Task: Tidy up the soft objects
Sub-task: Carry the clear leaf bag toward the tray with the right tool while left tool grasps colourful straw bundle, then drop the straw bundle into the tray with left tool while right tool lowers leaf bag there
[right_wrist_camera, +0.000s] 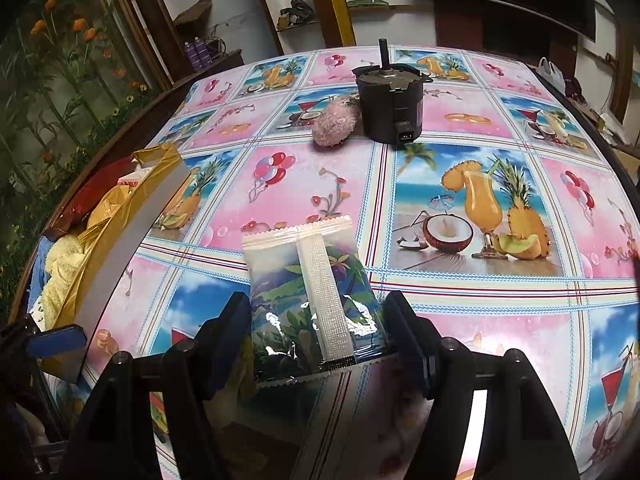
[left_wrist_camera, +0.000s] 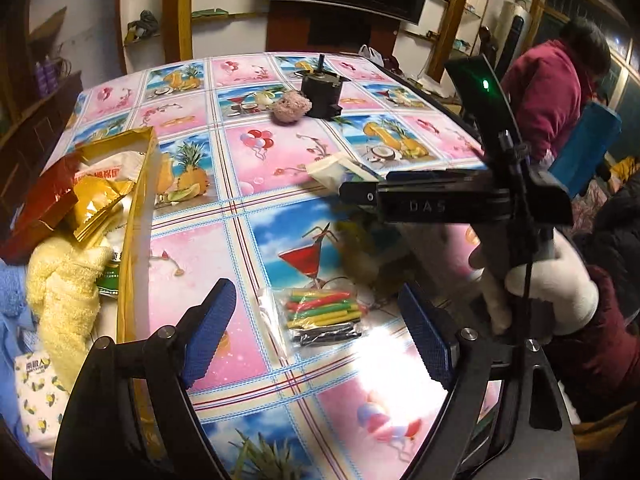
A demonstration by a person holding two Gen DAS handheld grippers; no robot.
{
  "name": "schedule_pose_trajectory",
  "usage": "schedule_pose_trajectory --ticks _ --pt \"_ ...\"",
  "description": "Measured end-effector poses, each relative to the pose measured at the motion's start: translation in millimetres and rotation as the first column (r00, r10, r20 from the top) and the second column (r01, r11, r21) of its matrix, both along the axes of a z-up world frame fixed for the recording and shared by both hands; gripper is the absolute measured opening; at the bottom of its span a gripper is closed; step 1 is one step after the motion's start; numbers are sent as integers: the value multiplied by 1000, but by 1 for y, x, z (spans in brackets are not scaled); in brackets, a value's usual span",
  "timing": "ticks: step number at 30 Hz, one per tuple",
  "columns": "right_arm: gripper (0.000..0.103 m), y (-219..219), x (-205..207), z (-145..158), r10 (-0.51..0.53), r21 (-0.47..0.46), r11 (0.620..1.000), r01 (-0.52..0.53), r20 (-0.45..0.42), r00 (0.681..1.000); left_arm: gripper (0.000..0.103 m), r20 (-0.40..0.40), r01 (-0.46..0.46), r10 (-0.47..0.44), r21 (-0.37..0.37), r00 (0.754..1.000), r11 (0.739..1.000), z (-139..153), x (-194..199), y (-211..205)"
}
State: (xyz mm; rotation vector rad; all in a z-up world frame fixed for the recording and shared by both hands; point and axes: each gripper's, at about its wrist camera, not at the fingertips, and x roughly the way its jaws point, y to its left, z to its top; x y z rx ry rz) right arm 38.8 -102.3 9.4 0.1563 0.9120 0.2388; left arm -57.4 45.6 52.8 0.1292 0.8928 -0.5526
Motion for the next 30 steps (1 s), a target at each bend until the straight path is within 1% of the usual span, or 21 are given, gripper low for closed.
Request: schedule_pose_trajectory --ticks 1,2,4,6,7,8,9,11,12,13,14,15,17,20,21,26,30 --pt "70 0 0 0 0 2 1000 0 0 1000 84 0 24 -24 13 1000 1000 -3 -2 -4" --pt "70 0 0 0 -1 5 1000 1 0 1000 84 6 52 -52 41 999 998 -7 -4 -12" --pt "70 0 0 0 -2 7 1000 2 0 1000 84 32 84 -88 113 996 990 -16 -8 -23" --pt "70 0 0 0 -2 5 1000 2 0 1000 84 52 97 -108 184 993 978 -27 -5 -34" --pt "70 0 0 0 -2 5 1000 2 0 1000 84 50 95 -107 208 993 974 -32 -1 -37" --pt "70 0 0 0 -2 5 1000 2 0 1000 86 37 89 -101 239 994 967 -39 5 -40" --pt "70 0 -1 0 -2 5 1000 2 0 1000 86 13 94 -99 199 995 976 -38 10 -38" --pt "70 1 -1 0 -2 6 1000 2 1 1000 86 -15 94 -92 189 996 977 -42 13 -37" --pt "70 0 0 0 -2 6 1000 2 2 1000 82 -38 112 -108 165 993 980 -42 12 -36" --pt "70 0 -1 0 -2 5 1000 2 2 1000 77 -26 117 -114 167 993 979 -42 9 -36" --pt "70 0 -1 0 -2 5 1000 2 1 1000 60 -26 123 -120 157 992 980 -39 6 -34" --pt "70 0 0 0 -1 4 1000 1 0 1000 39 -31 116 -112 153 993 981 -37 5 -32" --pt "69 0 0 -1 -1 9 1000 1 0 1000 38 -55 92 -86 125 995 988 -34 6 -26" --pt "67 -2 0 0 -2 28 1000 2 0 1000 38 -44 61 -56 117 997 991 -35 5 -21" --pt "66 -3 0 0 -4 34 999 4 0 1000 38 -45 51 -46 94 998 994 -32 4 -18" --pt "66 -10 0 1 -30 58 998 29 8 1000 38 7 17 -17 -1 1000 1000 -5 -10 2" --pt "66 -12 -4 5 -36 72 997 34 31 999 38 46 -29 31 -46 998 999 16 -20 24"
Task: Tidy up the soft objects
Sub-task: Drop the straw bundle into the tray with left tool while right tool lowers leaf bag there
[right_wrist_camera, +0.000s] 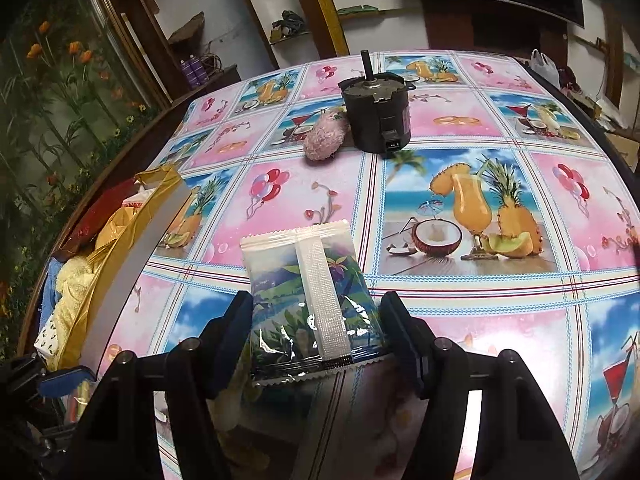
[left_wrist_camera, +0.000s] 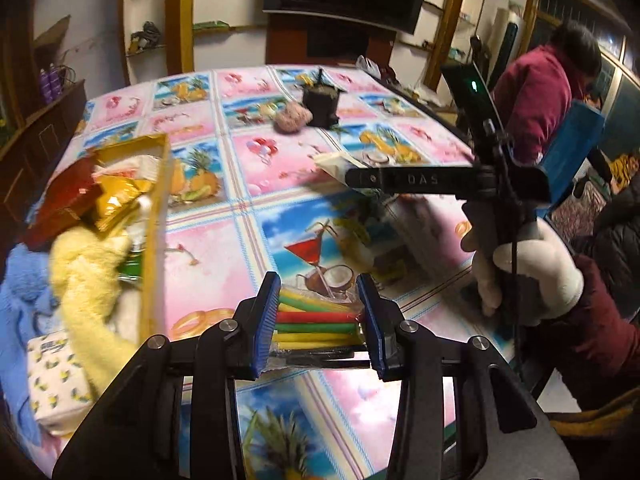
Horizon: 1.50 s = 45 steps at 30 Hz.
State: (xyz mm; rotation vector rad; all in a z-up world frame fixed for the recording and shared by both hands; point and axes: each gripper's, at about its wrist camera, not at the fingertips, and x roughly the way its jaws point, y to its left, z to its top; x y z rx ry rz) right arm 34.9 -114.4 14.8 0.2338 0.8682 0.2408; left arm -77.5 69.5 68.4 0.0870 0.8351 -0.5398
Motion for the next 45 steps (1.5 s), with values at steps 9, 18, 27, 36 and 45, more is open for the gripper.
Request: schedule_pose_trajectory --ticks 9,18,27,36,45 --pt "66 2 -7 17 12 7 1000 -13 87 996 38 44 -211 214 -78 976 974 28 -8 79" --pt "66 52 -17 48 122 24 992 -126 122 985 38 59 -338 347 -123 936 933 32 -1 138" --pt "66 135 -11 60 298 63 950 -305 97 950 38 43 -409 418 -133 907 903 18 9 170" --pt "66 199 3 49 400 91 912 -400 28 916 39 -44 -479 477 -119 878 870 -6 27 195" --pt "68 219 6 45 385 0 923 -385 28 923 53 24 -477 484 -132 875 869 4 10 189"
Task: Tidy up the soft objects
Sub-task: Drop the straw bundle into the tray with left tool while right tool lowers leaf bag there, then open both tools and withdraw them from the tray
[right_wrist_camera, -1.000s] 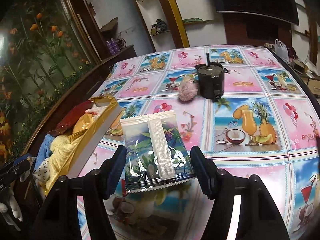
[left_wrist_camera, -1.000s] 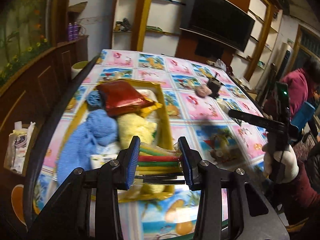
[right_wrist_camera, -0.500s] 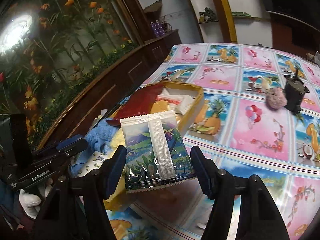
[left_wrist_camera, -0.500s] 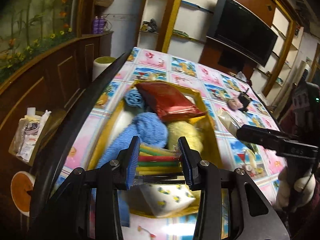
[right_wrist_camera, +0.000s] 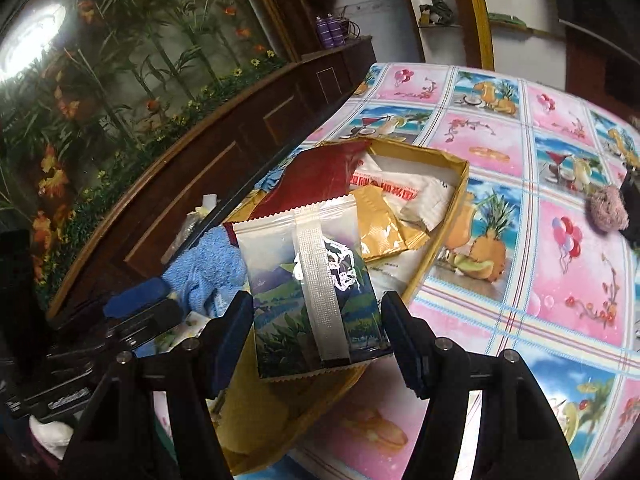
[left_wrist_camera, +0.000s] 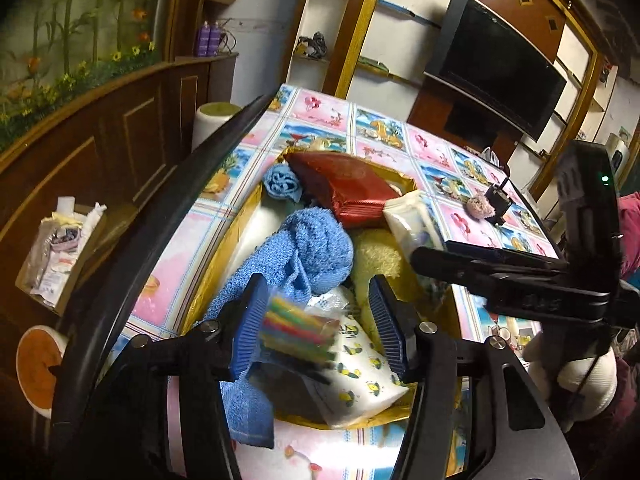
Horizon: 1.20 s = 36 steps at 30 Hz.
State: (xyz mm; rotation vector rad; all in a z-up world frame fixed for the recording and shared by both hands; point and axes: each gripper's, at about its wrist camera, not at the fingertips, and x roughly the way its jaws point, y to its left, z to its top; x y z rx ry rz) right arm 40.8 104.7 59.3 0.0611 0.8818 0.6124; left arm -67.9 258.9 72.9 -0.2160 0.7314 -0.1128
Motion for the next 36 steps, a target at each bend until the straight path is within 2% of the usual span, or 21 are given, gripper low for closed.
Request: schedule_pose_trajectory --ticks 4,11,25,28,32,34,35,36 --pt "70 10 -6 0 25 -59 998 -21 64 998 53 19 -13 12 13 1000 1000 2 -5 -4" --pt "75 8 -10 8 27 -32 999 -24 86 996 54 30 -41 40 50 999 998 7 -12 -11" --pt "77 -55 -16 12 -100 84 992 95 54 994 54 61 -49 44 81 997 995 17 -32 -30" --pt "77 -68 -22 11 -125 89 989 120 52 991 54 86 -60 51 107 995 992 22 -39 -39" --pt "77 -82 -29 4 -150 93 985 147 31 988 54 149 -112 86 179 985 977 30 -52 -52" --pt "77 -88 -32 -1 -155 97 983 153 18 988 61 186 -151 109 223 976 963 34 -58 -59" --pt "77 -90 -34 -3 -159 98 983 157 14 987 70 210 -179 128 247 969 952 36 -62 -62" --pt "77 -93 -36 -5 -163 99 982 161 8 987 75 233 -204 143 265 962 942 38 -65 -65"
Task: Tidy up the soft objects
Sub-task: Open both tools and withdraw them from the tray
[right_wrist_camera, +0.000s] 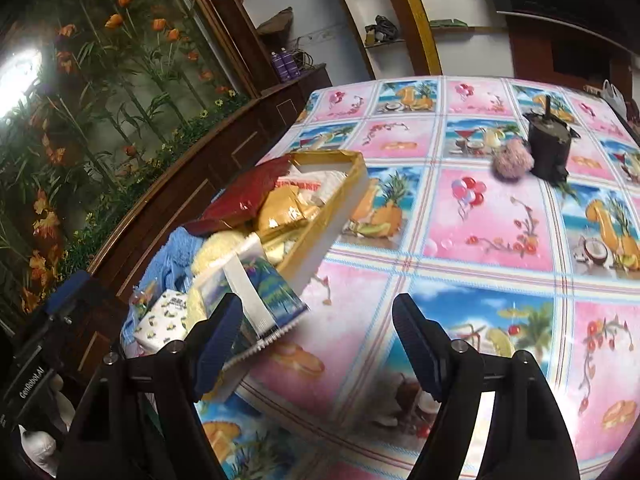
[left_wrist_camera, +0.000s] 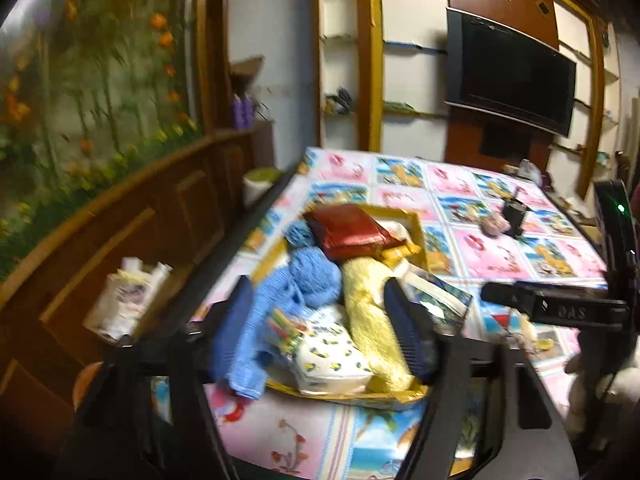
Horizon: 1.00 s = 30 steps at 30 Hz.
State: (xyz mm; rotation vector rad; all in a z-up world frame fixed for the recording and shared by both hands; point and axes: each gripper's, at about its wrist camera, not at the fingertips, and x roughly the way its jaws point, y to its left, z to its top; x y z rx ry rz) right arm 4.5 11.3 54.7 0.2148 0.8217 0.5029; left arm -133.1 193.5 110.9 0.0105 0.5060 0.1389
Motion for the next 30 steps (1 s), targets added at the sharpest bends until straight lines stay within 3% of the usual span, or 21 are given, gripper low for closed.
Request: schedule_pose_trajectory --ticks 3,14,30 --pt "77 -9 -7 -3 -11 6 1000 11 -9 1000 76 39 -33 31 46 999 998 5 -8 -8" --pt "77 -37 -32 -1 -38 9 999 38 13 999 77 21 -29 26 116 999 993 11 -17 -38" --pt "78 -60 -42 -5 -63 15 998 63 16 998 77 -8 16 -15 166 1000 986 8 -16 -70"
